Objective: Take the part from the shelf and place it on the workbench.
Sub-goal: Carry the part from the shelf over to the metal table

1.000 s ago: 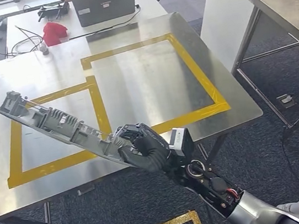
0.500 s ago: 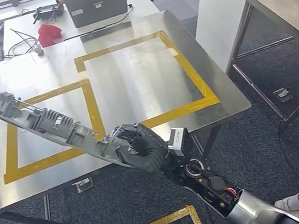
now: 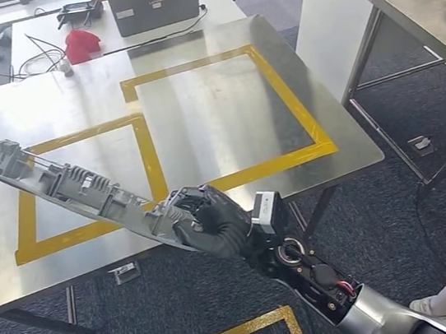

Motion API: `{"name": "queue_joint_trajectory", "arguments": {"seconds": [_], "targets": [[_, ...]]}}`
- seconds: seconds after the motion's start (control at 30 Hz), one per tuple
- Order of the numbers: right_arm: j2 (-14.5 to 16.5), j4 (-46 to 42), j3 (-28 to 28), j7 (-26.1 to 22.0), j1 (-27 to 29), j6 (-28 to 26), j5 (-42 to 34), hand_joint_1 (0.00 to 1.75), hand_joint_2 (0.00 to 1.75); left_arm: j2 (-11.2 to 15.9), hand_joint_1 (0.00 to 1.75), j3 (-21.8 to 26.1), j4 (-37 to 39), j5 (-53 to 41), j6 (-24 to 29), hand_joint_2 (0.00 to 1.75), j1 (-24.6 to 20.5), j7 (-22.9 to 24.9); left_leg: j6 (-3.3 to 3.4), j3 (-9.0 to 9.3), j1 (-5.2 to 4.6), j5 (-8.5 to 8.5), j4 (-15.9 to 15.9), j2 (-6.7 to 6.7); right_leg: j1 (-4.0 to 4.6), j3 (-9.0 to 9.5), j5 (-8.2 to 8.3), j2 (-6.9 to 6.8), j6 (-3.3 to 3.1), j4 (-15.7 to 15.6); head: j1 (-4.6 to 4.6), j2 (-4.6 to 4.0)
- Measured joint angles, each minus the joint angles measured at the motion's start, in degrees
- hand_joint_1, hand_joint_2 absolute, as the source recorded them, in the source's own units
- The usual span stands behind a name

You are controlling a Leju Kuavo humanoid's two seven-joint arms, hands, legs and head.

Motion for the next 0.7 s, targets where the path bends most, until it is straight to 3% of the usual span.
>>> {"name": "queue_joint_trajectory", "arguments": {"seconds": [0.07, 0.13, 0.23, 0.43, 0.7], "targets": [[0.01, -0.01, 0.0, -0.02, -0.17, 0.02, 0.0, 1.75, 1.75, -0.08, 0.0, 0.0, 0.0, 0.0, 0.0, 1.75, -0.05, 0.0, -0.28, -0.11, -0.16, 0.05, 0.06, -0.04, 0.26, 3.32, 2.76, 0.06, -0.46, -7.47, 0.0, 0.0], [0.01, -0.01, 0.0, -0.04, -0.22, 0.05, 0.03, 1.75, 1.75, -0.04, 0.0, 0.0, 0.0, 0.0, 0.0, 1.75, -0.05, 0.0, -0.1, -0.51, -0.47, 0.05, 0.23, 0.04, 0.31, 4.12, 3.08, 0.21, -0.18, -10.05, -0.04, 0.0], [0.01, -0.01, -0.01, -0.04, -0.17, 0.03, 0.15, 1.75, 1.75, -0.08, 0.0, -0.01, 0.0, 0.0, 0.0, 1.75, 0.03, 0.0, 0.29, -0.64, -0.51, 0.35, -0.15, 0.19, 0.27, 3.88, 3.28, 0.42, 0.11, -10.36, -0.09, 0.0], [0.01, 0.01, 0.0, -0.05, -0.18, 0.02, 0.2, 1.75, 1.75, -0.11, 0.0, 0.0, 0.0, 0.0, 0.0, 1.75, -0.04, 0.0, -0.43, -0.28, -0.51, 0.77, -0.9, 0.18, 0.3, 3.81, 3.32, 0.44, -0.32, -10.33, -0.09, 0.0], [0.01, 0.01, 0.0, -0.05, -0.23, -0.01, 0.21, 1.75, 1.75, -0.15, 0.0, -0.01, 0.0, 0.0, 0.0, 1.75, -0.04, 0.0, -0.71, -0.3, -0.53, 0.84, -1.01, 0.17, 0.29, 3.82, 3.31, 0.42, -0.5, -10.34, -0.09, 0.0]]}}
